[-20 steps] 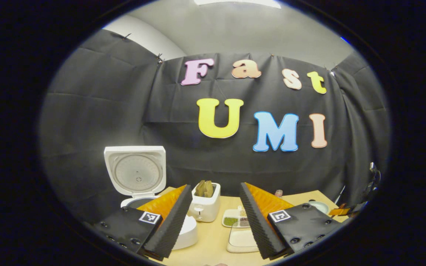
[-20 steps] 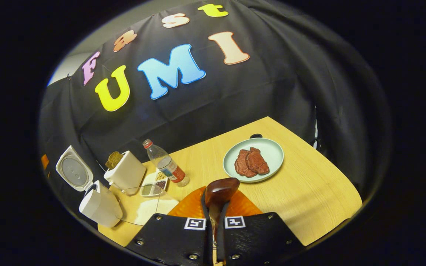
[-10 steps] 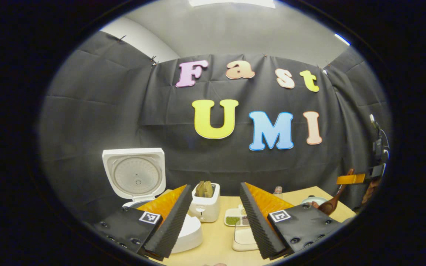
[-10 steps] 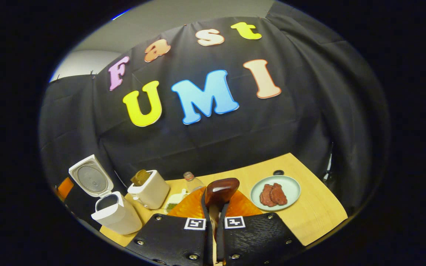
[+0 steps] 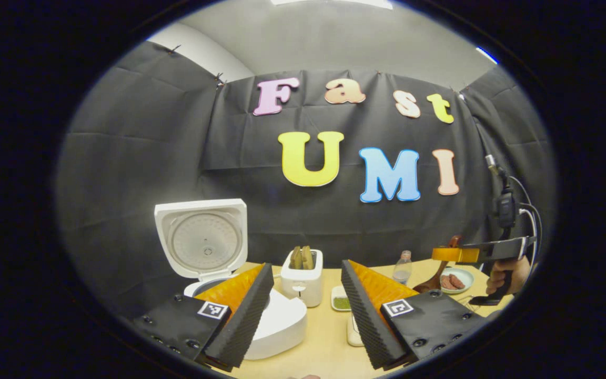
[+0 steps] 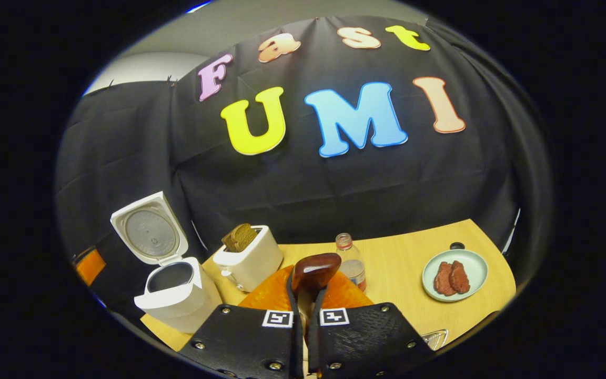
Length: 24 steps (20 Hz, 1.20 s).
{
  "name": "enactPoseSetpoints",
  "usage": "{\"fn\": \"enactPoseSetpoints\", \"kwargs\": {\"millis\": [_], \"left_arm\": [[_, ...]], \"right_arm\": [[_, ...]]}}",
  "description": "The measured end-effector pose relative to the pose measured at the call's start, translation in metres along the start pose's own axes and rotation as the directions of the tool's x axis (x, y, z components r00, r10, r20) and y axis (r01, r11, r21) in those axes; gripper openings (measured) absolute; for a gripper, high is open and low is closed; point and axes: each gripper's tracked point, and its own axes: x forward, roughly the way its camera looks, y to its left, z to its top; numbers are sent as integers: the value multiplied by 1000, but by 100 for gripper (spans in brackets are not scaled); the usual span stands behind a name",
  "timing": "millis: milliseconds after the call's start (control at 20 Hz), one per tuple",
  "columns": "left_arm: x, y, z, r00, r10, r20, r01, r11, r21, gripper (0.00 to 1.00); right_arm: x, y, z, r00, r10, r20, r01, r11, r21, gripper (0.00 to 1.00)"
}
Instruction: Close the left gripper, press the button to open the rice cooker; take a wooden spoon from the chopstick holder with the right hand, scoop a spoonful of rice and pour it into the rice cooker, then put the wooden spoon back into the chopstick holder.
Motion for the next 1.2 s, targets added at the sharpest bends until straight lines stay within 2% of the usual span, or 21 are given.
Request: {"fn": "enactPoseSetpoints", "kwargs": {"millis": [150,200,350,450,600,650,750,800,850,950,1050,1100,1200], "left_arm": [[-1,10,-12,999,-22,-28,22,1000,11,88],[-1,16,-14,999,-24,-33,24,1000,18,91],[-2,33,-21,999,-12,-50,13,999,33,89],[-4,43,-30,998,-2,-70,3,1000,24,88],[-6,56,-45,995,9,-101,-7,1000,13,94],[-6,57,-50,994,9,-111,-8,1000,9,91],[-7,60,-53,992,14,-123,-13,1000,5,94],[-8,58,-52,992,13,-124,-12,1000,2,92],[-8,57,-52,992,11,-123,-12,1000,-2,94],[-8,57,-51,993,7,-120,-8,1000,-7,91],[-9,55,-50,993,2,-115,-4,1000,-18,92],[-9,54,-47,994,0,-112,-3,1000,-24,92],[-11,55,-44,995,1,-104,-4,999,-36,94]], "right_arm": [[29,6,-33,998,-14,-57,7,994,-112,5],[37,4,-43,997,-33,-68,22,987,-162,4],[56,-3,-70,992,-88,-94,62,967,-248,5],[60,2,-91,987,-84,-138,55,978,-201,5],[59,25,-100,988,-41,-150,27,995,-95,5],[58,32,-104,987,-22,-158,14,999,-47,5],[58,41,-107,987,9,-161,-2,999,48,5],[59,41,-107,987,23,-161,-6,994,106,5],[59,40,-108,986,36,-162,-7,984,176,5],[61,30,-108,985,58,-165,4,937,350,4],[58,17,-104,988,70,-138,13,852,524,4],[56,9,-97,991,68,-112,10,811,585,4],[47,-6,-81,996,54,-64,2,753,658,4]]}}
